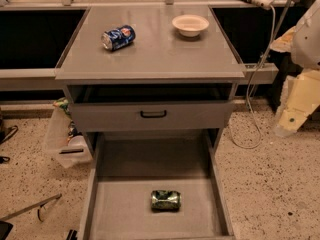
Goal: Pick green can from middle drawer and place on counter
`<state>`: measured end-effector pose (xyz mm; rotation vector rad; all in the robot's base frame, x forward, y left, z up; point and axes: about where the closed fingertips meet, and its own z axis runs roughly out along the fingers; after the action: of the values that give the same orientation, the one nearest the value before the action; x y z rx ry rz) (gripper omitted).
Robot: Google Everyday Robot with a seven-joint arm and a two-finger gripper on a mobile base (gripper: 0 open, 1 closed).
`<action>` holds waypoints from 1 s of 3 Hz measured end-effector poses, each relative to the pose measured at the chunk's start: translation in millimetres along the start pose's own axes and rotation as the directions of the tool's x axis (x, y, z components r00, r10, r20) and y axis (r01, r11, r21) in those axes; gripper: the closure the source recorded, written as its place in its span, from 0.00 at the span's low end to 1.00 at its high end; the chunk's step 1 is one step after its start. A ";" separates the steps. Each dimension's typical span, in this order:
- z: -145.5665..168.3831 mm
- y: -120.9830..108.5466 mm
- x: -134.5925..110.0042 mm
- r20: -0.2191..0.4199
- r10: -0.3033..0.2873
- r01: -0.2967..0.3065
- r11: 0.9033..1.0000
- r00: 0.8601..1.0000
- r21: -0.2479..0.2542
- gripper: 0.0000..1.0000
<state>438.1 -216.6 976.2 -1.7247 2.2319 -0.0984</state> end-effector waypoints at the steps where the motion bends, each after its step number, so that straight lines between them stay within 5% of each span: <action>1: -0.7 0.2 -1.2 0.001 0.000 0.000 1.000 1.000 0.005 0.00; 2: 24.3 6.3 0.0 0.025 0.012 -0.012 1.000 1.000 0.002 0.00; 3: 89.1 24.3 0.8 0.076 0.022 -0.019 0.999 0.997 -0.035 0.00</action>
Offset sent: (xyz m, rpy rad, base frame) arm 0.0045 0.0116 -0.0801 0.0807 0.0057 -0.0165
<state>441.1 -198.5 885.6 -1.6934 2.2074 0.0103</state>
